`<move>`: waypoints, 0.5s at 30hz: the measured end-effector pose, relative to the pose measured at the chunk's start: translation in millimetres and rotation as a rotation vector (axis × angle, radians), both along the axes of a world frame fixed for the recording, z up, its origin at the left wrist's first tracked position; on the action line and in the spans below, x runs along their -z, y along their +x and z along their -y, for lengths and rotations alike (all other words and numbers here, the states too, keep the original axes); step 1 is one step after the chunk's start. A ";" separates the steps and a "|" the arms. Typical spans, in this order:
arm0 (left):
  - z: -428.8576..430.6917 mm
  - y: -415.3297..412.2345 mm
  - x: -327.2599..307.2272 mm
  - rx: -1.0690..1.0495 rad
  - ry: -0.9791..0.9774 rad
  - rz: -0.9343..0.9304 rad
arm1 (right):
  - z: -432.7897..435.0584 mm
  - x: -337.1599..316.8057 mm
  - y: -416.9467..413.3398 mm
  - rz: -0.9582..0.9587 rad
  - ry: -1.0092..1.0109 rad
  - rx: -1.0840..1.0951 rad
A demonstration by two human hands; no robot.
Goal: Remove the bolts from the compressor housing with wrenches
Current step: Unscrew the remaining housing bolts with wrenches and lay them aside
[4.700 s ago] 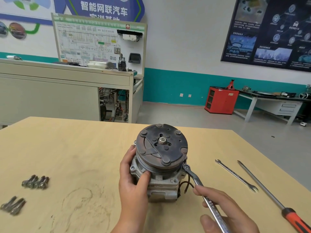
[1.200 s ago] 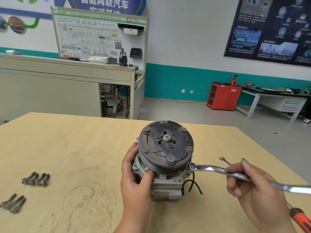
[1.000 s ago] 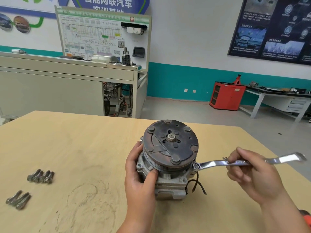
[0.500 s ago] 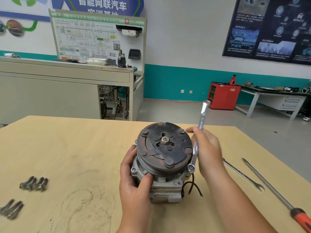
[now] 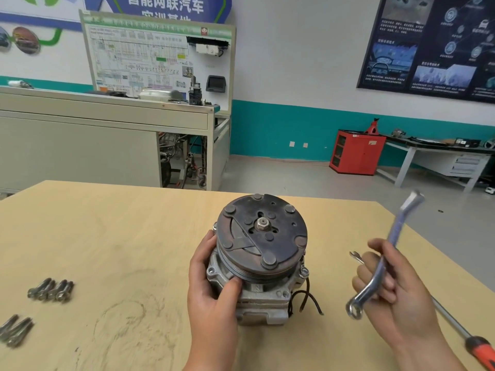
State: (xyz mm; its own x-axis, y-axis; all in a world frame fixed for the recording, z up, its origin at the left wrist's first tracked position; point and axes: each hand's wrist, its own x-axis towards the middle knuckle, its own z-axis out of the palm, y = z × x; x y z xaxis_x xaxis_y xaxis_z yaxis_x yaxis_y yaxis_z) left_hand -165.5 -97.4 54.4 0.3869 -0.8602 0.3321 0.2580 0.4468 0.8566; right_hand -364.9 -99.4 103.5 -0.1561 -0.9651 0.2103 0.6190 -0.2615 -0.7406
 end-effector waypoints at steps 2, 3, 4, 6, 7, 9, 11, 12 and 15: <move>1.2 0.2 0.7 0.002 -0.002 -0.016 | -15.3 6.4 3.9 -0.006 -0.026 0.144; 1.5 0.3 1.0 0.003 -0.002 -0.021 | -22.7 9.5 5.9 -0.037 -0.043 0.233; 1.7 0.3 1.3 0.002 -0.003 -0.026 | -29.5 14.2 7.7 -0.088 -0.073 0.315; 2.2 0.6 1.6 -0.001 -0.007 -0.030 | -42.9 23.4 16.6 -0.272 -0.147 0.422; 2.2 0.7 1.6 0.000 -0.008 -0.027 | -48.1 29.0 18.4 -0.369 -0.190 0.430; 1.7 0.5 1.7 0.007 -0.008 -0.016 | -56.3 35.5 20.1 -0.442 -0.229 0.339; 1.3 0.6 1.7 0.008 -0.006 -0.005 | -55.0 26.7 18.3 -0.368 -0.120 0.183; 1.1 0.7 1.5 0.007 -0.005 -0.002 | -56.3 24.3 15.8 -0.357 0.018 0.110; 0.3 0.4 0.7 0.006 0.002 0.000 | -61.1 21.7 19.7 -0.484 0.103 0.044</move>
